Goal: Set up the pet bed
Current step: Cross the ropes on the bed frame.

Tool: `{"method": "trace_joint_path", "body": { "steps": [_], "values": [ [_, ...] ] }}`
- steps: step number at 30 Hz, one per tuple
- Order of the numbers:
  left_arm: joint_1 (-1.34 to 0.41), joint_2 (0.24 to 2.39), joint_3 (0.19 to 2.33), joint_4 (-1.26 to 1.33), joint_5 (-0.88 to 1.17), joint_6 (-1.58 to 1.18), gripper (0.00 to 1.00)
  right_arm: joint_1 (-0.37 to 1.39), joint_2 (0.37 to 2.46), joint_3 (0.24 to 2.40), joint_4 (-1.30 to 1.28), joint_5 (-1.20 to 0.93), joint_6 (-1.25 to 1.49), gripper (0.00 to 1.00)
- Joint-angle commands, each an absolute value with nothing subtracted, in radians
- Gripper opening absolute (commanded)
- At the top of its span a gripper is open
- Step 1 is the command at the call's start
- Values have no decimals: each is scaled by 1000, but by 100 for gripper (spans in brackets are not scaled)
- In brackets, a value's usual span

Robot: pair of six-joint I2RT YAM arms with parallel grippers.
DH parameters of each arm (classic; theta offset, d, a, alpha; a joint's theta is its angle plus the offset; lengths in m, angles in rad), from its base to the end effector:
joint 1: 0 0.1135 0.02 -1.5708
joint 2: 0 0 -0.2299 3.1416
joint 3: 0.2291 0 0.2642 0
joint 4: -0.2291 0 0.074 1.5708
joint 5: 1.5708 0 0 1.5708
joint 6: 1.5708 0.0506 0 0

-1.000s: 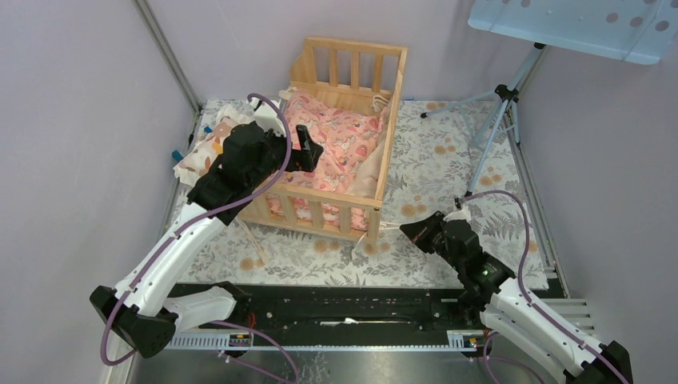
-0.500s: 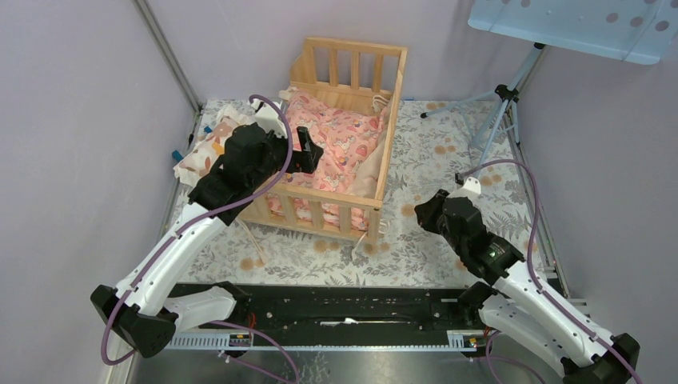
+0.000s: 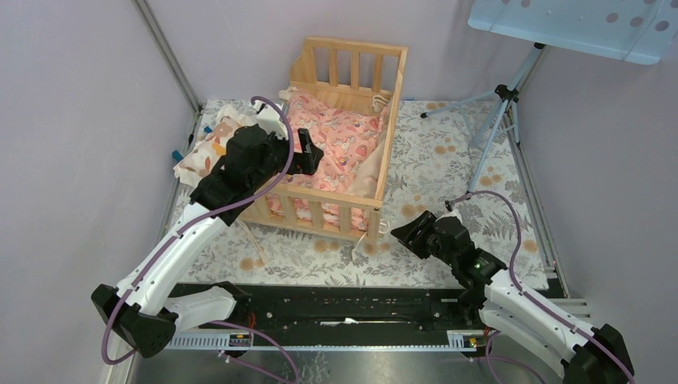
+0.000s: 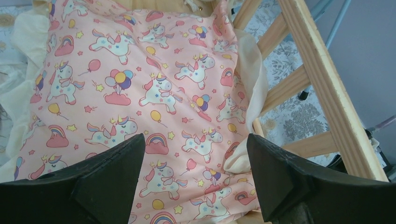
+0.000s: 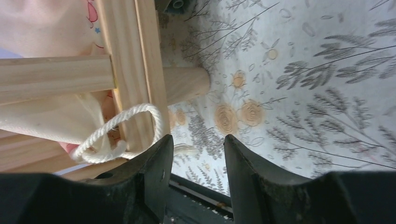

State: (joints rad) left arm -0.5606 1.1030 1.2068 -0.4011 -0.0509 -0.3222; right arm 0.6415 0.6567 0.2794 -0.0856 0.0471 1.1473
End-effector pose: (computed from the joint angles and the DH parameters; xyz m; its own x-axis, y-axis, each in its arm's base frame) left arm 0.2428 -0.1494 0.3686 -0.3904 -0.1283 -0.9117 0.3861 0.8762 -0.2886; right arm 0.1702 0.1241 0.1592 -0.6612 0.6428 -0.3869 0.0944 0.5828 0.8071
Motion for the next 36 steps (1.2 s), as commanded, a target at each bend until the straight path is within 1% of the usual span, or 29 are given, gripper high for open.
{"method": "trace_joint_path", "body": {
  "steps": [1, 4, 12, 20, 21, 22, 26, 28, 30, 34, 36],
  "values": [
    [-555, 1097, 1201, -362, -40, -321, 86, 647, 689, 251, 154, -50, 1277, 52],
    [-555, 1097, 1200, -362, -39, -321, 86, 647, 702, 236, 205, -57, 1297, 52],
    [-555, 1097, 1199, -361, -37, -321, 85, 647, 682, 243, 183, -25, 1295, 50],
    [-555, 1090, 1198, -362, -43, -320, 86, 647, 841, 230, 324, -92, 1310, 49],
    [-555, 1089, 1199, -362, -43, -319, 86, 646, 865, 230, 341, -96, 1311, 46],
    [-555, 1088, 1199, -362, -43, -319, 86, 647, 883, 230, 363, -98, 1310, 40],
    [-555, 1085, 1198, -364, -48, -317, 86, 647, 940, 247, 386, -78, 1282, 24],
    [-555, 1083, 1199, -364, -50, -317, 86, 647, 954, 273, 349, -52, 1238, 18],
    [-555, 1083, 1198, -366, -52, -315, 86, 647, 960, 314, 265, 7, 1171, 15],
    [-555, 1080, 1197, -371, -58, -309, 86, 647, 976, 428, 25, 178, 981, 15],
    [-555, 1079, 1197, -373, -60, -308, 86, 647, 1009, 499, -108, 272, 884, 19]
  ]
}}
